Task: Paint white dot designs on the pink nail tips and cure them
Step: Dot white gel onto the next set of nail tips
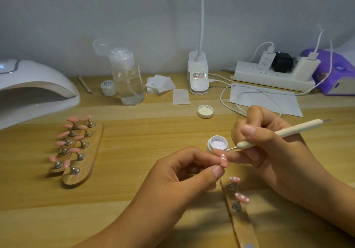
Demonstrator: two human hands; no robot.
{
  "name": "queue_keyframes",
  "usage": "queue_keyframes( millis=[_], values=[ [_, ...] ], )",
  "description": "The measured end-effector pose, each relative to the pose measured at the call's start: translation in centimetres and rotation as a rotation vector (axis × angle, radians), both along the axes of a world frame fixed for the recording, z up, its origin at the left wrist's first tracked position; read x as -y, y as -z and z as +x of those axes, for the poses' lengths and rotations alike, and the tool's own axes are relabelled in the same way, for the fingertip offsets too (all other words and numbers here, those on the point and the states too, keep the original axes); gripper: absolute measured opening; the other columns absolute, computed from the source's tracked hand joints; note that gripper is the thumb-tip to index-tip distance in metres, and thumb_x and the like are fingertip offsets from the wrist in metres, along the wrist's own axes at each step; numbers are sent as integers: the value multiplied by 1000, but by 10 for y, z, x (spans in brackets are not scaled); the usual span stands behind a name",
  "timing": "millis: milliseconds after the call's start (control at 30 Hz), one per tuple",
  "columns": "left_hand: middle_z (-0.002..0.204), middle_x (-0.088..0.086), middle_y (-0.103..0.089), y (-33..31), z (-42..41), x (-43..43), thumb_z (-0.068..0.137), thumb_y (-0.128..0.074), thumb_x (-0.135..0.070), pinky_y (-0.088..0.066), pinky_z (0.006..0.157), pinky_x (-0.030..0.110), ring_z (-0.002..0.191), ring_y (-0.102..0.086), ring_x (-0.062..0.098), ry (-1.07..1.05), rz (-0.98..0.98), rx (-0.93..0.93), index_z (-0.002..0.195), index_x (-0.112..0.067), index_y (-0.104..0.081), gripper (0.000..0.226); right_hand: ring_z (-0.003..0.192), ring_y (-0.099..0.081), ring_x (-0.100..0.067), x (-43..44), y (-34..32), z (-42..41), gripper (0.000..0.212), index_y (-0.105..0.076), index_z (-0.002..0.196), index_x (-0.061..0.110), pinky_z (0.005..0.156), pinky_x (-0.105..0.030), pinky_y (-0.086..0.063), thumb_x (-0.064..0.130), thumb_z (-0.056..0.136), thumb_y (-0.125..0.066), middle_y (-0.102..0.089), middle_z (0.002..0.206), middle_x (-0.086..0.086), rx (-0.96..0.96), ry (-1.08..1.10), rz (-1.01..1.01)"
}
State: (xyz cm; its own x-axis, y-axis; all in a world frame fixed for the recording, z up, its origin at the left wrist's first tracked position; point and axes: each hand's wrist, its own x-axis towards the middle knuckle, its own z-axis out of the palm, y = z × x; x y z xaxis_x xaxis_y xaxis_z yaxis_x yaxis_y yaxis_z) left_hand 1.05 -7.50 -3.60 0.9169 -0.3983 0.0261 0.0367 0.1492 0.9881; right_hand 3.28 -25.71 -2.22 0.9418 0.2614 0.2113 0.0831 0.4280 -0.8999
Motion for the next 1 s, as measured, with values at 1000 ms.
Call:
queue_keyframes(
  millis=[1000],
  values=[
    [77,-13,-70,-3,-2,-1,75,-69,-21,-51,69,15,72,-60,0,4,36,27,81,-25,-76,9,46,-44,-5,-4,-2,-2,22,-51,57,19,52,-17,-51,14,74,-64,-49,52,4,14,16,-45]
  ],
)
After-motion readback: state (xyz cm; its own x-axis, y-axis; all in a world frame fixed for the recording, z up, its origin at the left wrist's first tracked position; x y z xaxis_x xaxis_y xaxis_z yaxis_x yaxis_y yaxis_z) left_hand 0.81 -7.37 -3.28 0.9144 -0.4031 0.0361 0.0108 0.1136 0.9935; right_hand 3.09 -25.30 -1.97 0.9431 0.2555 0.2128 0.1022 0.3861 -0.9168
